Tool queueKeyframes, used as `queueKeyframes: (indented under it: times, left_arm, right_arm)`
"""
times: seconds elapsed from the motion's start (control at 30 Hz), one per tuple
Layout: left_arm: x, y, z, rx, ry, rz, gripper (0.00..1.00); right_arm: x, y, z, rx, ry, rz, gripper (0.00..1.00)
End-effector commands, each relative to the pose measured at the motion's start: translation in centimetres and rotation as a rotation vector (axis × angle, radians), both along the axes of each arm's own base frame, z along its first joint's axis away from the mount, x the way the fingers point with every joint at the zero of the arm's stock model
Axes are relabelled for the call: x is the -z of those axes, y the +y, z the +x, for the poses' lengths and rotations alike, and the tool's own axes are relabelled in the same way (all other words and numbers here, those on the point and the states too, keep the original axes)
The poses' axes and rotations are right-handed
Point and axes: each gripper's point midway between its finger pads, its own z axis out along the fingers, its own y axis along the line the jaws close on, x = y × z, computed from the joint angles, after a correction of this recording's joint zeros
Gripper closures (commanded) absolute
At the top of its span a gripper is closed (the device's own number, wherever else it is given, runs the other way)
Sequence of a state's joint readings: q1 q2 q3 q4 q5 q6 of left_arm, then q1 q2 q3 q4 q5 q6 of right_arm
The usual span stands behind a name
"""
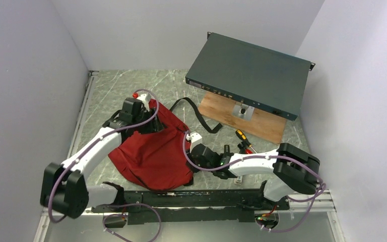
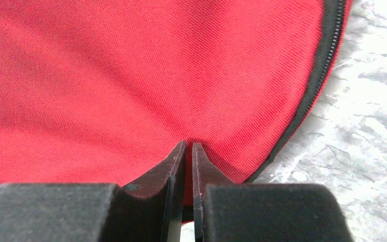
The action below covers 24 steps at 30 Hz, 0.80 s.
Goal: Pack the student bag
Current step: Unzip the student bag at the center of the board.
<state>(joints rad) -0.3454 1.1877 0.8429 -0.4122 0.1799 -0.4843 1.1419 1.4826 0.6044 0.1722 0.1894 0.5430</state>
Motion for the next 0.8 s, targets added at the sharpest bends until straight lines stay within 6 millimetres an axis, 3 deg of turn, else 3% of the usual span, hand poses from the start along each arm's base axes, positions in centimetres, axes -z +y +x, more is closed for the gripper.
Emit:
queueKeyframes:
  times: [0.0, 0.3, 0.53, 0.67, 0.73, 0.77]
  left_arm:
    - [-1.7, -2.1, 3.7, 0.007, -0.089, -0.056, 0.45]
    - [2.1, -2.3, 6.6, -0.164, 0.047, 0.035, 0.42]
    - [4.0, -3.7, 6.6, -0.184, 0.119, 0.107, 0.66]
    - [3.8, -3.1, 6.4, -0.192, 0.088, 0.139, 0.82]
    - [3.2, -2.6, 6.3, -0.187, 0.059, 0.151, 1.00]
    - [2.8, -2.4, 6.2, -0.185, 0.040, 0.155, 1.00]
  right_arm:
    - [0.5, -1.9, 1.2, 0.092, -0.060, -0.018, 0.88]
    - [0.7, -0.8, 1.1, 0.038, -0.070, 0.004, 0.89]
    - [0.1, -0.7, 1.3, 0.035, -0.089, 0.013, 0.89]
    - [-1.2, -0.1, 1.3, 0.022, -0.098, 0.054, 0.88]
    - [-2.1, 0.3, 1.4, 0.020, -0.101, 0.077, 0.86]
    - [-2.6, 0.6, 1.4, 0.021, -0.101, 0.088, 0.83]
